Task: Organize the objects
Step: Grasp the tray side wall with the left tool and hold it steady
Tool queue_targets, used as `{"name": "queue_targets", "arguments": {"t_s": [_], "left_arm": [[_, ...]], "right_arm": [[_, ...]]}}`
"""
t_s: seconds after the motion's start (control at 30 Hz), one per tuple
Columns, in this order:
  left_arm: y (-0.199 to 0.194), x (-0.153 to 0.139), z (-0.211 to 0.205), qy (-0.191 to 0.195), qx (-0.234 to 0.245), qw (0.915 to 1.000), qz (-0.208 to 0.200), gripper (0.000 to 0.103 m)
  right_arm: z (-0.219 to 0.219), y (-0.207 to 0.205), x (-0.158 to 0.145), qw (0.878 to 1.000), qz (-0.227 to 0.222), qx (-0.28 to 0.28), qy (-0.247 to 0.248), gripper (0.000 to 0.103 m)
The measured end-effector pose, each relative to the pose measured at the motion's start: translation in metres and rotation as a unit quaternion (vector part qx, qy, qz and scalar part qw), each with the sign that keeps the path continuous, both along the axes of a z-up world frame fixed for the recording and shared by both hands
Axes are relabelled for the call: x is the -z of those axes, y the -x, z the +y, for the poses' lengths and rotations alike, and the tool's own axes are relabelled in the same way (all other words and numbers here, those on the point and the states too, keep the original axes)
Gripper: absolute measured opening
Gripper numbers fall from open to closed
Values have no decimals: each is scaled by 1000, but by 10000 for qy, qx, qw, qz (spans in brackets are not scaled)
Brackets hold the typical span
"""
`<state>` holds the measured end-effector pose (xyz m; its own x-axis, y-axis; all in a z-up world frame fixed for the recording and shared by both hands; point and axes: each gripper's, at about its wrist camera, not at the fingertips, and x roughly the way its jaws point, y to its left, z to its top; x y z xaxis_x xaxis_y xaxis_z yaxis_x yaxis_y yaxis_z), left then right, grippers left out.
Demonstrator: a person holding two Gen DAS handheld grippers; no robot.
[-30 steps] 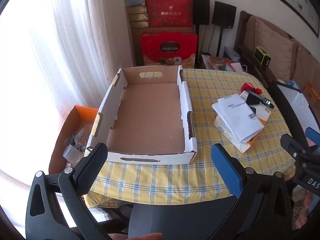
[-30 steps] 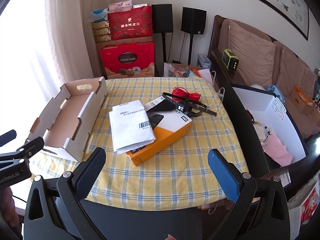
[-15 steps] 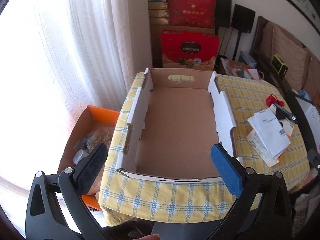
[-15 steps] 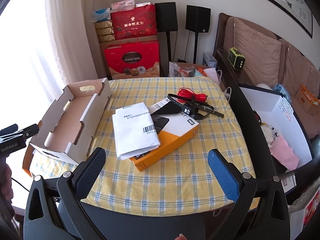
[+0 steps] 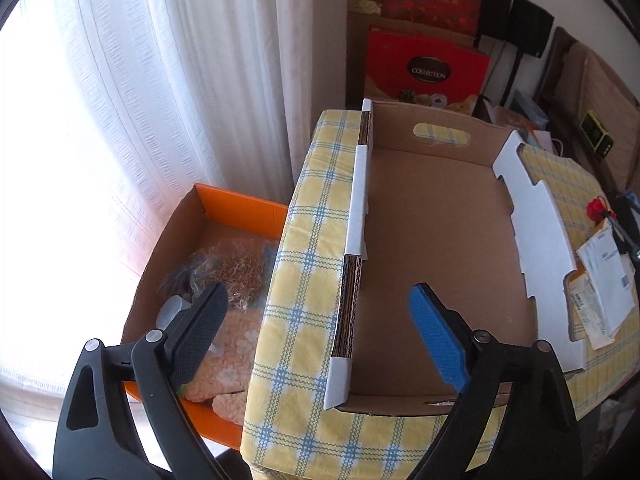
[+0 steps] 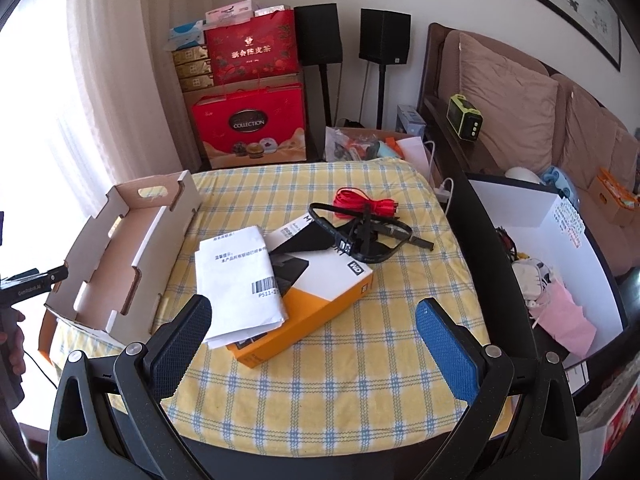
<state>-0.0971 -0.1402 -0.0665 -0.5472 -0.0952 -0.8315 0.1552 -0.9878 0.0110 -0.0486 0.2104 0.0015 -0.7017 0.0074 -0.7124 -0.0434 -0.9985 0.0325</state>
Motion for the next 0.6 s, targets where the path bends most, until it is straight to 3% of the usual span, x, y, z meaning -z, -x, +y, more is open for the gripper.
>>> {"name": "queue_targets", "arguments": {"t_s": [0.23, 0.3, 0.4, 0.6], "left_arm": [[11, 24, 7, -44, 301, 9988, -383, 51], [13, 30, 10, -77, 433, 9979, -472, 32], [14, 36, 14, -106, 569, 9968, -558, 13], [9, 35, 19, 24, 778, 9959, -465, 11]], "right_arm": [[27, 10, 1, 9998, -25, 168, 55, 102], [34, 13, 1, 9997, -26, 229, 96, 102], [44, 19, 2, 9994, -63, 270, 213, 100], [50, 27, 2, 9992, -136, 208, 322, 97]]}}
